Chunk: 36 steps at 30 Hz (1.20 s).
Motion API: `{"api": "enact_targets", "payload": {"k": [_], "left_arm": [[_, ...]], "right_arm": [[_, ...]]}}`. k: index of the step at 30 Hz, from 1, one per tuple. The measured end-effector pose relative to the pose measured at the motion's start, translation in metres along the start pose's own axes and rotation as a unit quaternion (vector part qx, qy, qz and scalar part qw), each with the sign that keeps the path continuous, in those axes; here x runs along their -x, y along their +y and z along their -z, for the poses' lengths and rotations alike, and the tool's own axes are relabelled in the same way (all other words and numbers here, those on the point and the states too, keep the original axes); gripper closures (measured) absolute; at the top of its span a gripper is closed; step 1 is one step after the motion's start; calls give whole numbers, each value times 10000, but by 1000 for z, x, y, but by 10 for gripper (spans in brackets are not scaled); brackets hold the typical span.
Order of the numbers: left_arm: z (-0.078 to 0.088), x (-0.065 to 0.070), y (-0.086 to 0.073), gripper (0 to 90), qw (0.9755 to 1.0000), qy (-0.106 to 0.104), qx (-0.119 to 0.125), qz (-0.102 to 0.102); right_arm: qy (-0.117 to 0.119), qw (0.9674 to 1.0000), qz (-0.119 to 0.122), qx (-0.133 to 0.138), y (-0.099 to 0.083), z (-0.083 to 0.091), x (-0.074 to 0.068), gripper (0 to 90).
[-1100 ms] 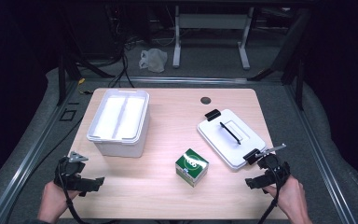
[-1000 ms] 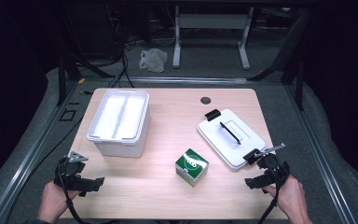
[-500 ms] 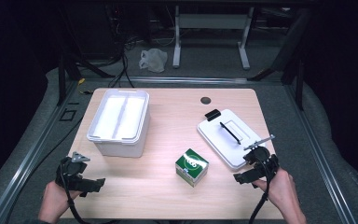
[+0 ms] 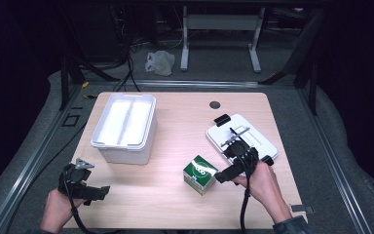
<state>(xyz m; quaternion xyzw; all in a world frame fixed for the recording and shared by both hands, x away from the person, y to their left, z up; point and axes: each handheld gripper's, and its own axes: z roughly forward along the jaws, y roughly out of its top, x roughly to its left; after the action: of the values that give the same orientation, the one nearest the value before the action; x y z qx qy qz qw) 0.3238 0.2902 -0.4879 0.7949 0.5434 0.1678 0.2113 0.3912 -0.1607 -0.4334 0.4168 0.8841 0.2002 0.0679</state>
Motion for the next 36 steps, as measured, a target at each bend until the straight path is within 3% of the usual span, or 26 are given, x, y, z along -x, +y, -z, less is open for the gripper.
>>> {"api": "enact_targets", "payload": {"k": [1, 11, 17, 28, 36], "left_arm": [[0, 0, 0, 0, 10000, 2, -2, -2], [-1, 0, 0, 0, 10000, -17, -33, -22], [-1, 0, 0, 0, 10000, -35, -36, -37], [-1, 0, -1, 0, 10000, -61, -44, -50], [-1, 1, -1, 0, 9999, -67, -78, -62]], "right_arm": [[28, 9999, 107, -26, 8, -4, -6, 0], [198, 9990, 302, -254, 35, -31, -28, 0], [94, 9971, 517, -556, 50, -58, -44, 0], [-16, 9927, 655, -1009, 55, -95, -49, 0], [-21, 9899, 757, -1197, 54, -107, -53, 2]]}}
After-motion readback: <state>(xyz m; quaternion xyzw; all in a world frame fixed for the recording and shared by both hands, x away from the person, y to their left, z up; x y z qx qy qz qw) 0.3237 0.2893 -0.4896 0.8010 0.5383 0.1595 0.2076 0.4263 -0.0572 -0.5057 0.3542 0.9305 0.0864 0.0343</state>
